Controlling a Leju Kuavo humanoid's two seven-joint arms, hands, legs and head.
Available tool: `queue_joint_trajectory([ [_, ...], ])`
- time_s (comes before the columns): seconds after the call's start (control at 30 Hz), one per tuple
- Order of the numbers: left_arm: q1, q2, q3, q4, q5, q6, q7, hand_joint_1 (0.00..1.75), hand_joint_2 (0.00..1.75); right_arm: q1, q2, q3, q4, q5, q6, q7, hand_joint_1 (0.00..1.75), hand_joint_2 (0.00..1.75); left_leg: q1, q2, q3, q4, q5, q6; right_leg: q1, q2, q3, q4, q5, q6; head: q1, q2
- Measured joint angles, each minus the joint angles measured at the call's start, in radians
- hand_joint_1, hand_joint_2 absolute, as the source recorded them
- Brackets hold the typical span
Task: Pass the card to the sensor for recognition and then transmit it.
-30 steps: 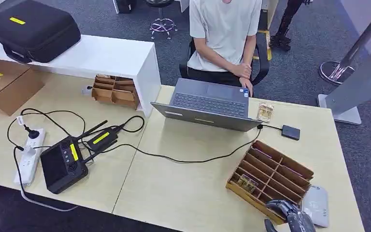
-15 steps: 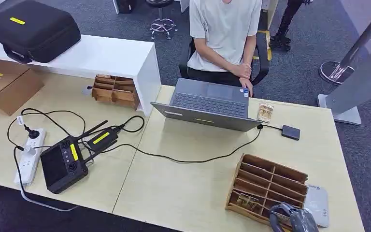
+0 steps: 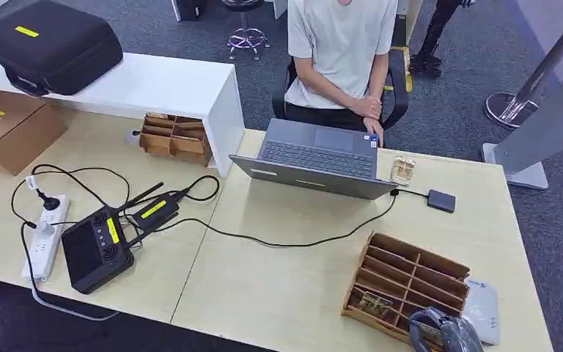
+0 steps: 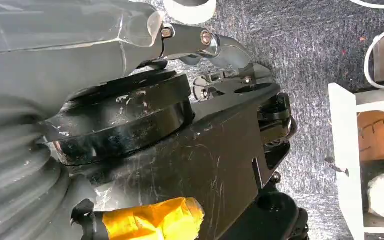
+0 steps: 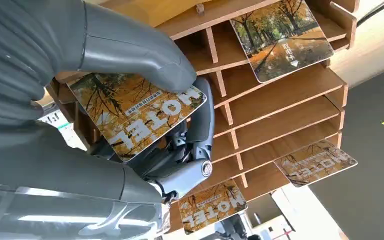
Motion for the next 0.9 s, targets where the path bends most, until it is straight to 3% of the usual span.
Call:
queue_joint_trajectory([
  [0.43, 0.001, -0.003, 0.0, 0.0, 0.003, 0.023, -0.007, 0.0, 1.75, 0.002, 0.002, 0.0, -0.003, 0.004, -0.013, -0.001, 1.75, 1.75, 0.0, 0.0, 0.0, 0.0, 0.0, 0.0, 0.0, 0.0, 0.0, 0.0, 0.0, 0.0, 0.0, 0.0],
  [0.6, 0.001, -0.003, 0.0, 0.0, -0.003, 0.022, -0.005, 0.0, 1.75, -0.023, 0.002, -0.014, -0.025, 0.067, -0.01, -0.032, 1.75, 1.75, 0.0, 0.001, -0.001, 0.0, 0.0, 0.0, 0.0, 0.001, -0.001, 0.0, 0.001, 0.0, 0.0, 0.0],
  [0.7, 0.001, -0.003, 0.0, 0.0, -0.016, 0.02, 0.004, 0.0, 1.75, -0.09, 0.002, -0.055, -0.06, 0.084, 0.023, -0.083, 1.75, 1.75, 0.0, 0.003, -0.001, 0.0, 0.001, 0.0, 0.0, 0.003, 0.0, 0.001, 0.002, -0.001, 0.0, 0.0],
  [0.9, -0.002, -0.003, 0.0, 0.0, -0.035, 0.013, 0.012, 0.0, 1.75, -0.343, -0.005, -0.108, -0.098, 0.068, 0.156, -0.076, 1.75, 1.75, 0.0, 0.005, -0.001, 0.0, 0.004, -0.001, 0.0, 0.006, -0.002, 0.001, 0.005, -0.001, 0.0, 0.0],
])
